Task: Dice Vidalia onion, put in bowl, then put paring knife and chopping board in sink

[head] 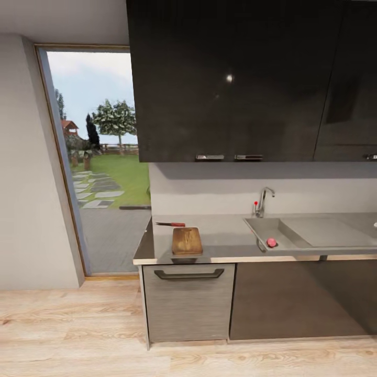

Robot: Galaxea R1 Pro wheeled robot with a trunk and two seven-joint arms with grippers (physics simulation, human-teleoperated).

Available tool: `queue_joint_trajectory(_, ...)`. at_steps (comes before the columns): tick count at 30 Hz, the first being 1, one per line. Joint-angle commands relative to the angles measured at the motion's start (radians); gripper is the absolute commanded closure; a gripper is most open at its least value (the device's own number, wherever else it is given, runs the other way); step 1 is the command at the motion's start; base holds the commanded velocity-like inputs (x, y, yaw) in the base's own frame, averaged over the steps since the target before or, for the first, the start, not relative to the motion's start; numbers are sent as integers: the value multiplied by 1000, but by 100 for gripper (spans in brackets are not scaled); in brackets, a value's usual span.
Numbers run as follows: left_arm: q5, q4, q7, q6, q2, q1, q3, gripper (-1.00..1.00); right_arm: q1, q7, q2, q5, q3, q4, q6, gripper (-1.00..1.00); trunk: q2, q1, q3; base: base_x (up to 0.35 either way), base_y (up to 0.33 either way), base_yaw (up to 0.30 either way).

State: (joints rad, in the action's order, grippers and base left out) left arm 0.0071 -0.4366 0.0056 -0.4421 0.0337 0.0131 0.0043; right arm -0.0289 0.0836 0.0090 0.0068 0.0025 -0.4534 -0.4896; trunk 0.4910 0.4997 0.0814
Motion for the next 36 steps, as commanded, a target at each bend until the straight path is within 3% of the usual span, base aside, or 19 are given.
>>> queue_joint_trajectory(1,1,-1,1,-1,0,1,0,-100,0,4,0,1,0,1,-3,-100,-7,-4,3,0,0,0)
queue_joint_trajectory(13,1,-1,1,-1,0,1,0,-100,0,4,0,1,1,1,-3,-100,-91,-50,41,0,0,0)
queue_joint_trajectory(36,1,-1,1,-1,-1,1,0,-100,0,4,0,1,1,1,-1,-100,-91,-50,41,0,0,0)
